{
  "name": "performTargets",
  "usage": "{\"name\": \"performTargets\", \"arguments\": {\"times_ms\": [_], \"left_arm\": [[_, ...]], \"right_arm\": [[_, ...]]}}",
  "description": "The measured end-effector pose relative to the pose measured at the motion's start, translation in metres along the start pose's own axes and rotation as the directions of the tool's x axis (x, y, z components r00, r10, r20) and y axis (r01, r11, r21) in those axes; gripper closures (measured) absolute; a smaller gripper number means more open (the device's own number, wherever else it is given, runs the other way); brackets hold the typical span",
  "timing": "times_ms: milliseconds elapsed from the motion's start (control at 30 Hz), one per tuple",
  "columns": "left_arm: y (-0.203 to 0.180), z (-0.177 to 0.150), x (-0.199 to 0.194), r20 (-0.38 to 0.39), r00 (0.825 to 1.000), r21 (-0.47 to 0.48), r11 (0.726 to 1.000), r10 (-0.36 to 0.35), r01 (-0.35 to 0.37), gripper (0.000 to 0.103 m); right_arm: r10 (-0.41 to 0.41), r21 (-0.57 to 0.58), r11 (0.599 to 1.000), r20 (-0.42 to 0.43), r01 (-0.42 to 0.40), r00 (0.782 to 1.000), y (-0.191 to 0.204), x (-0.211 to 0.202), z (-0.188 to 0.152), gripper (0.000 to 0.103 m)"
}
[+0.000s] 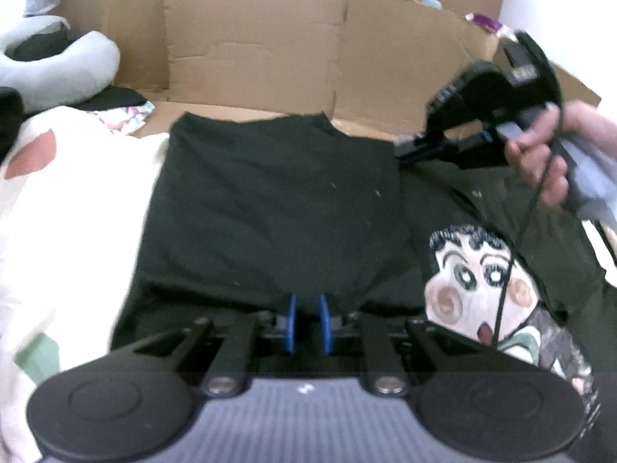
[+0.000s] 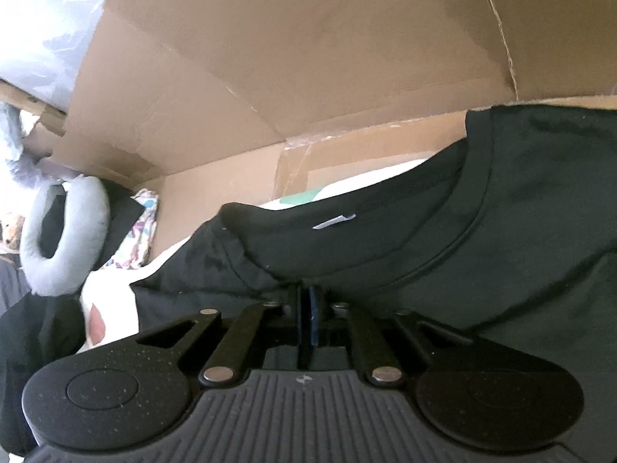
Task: Fold clothes
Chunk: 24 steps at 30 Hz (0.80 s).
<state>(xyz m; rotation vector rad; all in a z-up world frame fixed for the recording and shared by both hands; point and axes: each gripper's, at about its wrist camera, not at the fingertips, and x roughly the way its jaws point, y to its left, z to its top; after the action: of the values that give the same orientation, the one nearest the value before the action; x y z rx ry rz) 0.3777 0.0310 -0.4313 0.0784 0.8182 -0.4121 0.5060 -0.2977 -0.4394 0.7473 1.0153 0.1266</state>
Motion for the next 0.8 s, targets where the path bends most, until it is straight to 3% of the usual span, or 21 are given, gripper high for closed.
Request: {"name": "performTargets", "arguments": {"times_ms": [100,167,400,500,633,800], "left_arm": [[0.012,0.016,-0.006,0.019,1.000,-0.003,1.000,0.018,-0.018,0.087],[0.020,0.029,-0.007,0.039,0.999,0.003,0.999,0.037,-0.037,0.085],[0.044,0.076,0.019,0.100,0.990,0.070,0.992,0.101,-0.108,0.084],[0.046,0.092,0.043,0.109,0.985,0.197,0.969,0.130,-0.150,0.083],[0.064,0.114,0.067,0.095,0.989,0.166,0.977,0.117,-0.132,0.084],[0.075,0.127,0.100,0.057,0.994,0.194,0.976,0.092,-0.101,0.084]], "right_arm": [[0.017,-0.017,1.000,-0.007,-0.017,1.000,0.002,-0.007,0.000,0.090],[0.027,-0.025,0.999,-0.006,-0.028,1.000,0.004,-0.011,-0.001,0.079],[0.041,-0.071,0.997,0.000,-0.041,0.999,0.010,-0.022,-0.006,0.078],[0.032,-0.081,0.996,0.005,-0.032,0.999,0.009,-0.031,-0.008,0.078],[0.008,-0.106,0.994,0.027,-0.005,1.000,0.002,-0.049,-0.007,0.078],[-0.057,-0.132,0.989,0.073,0.066,0.996,-0.014,-0.078,-0.007,0.078]]}}
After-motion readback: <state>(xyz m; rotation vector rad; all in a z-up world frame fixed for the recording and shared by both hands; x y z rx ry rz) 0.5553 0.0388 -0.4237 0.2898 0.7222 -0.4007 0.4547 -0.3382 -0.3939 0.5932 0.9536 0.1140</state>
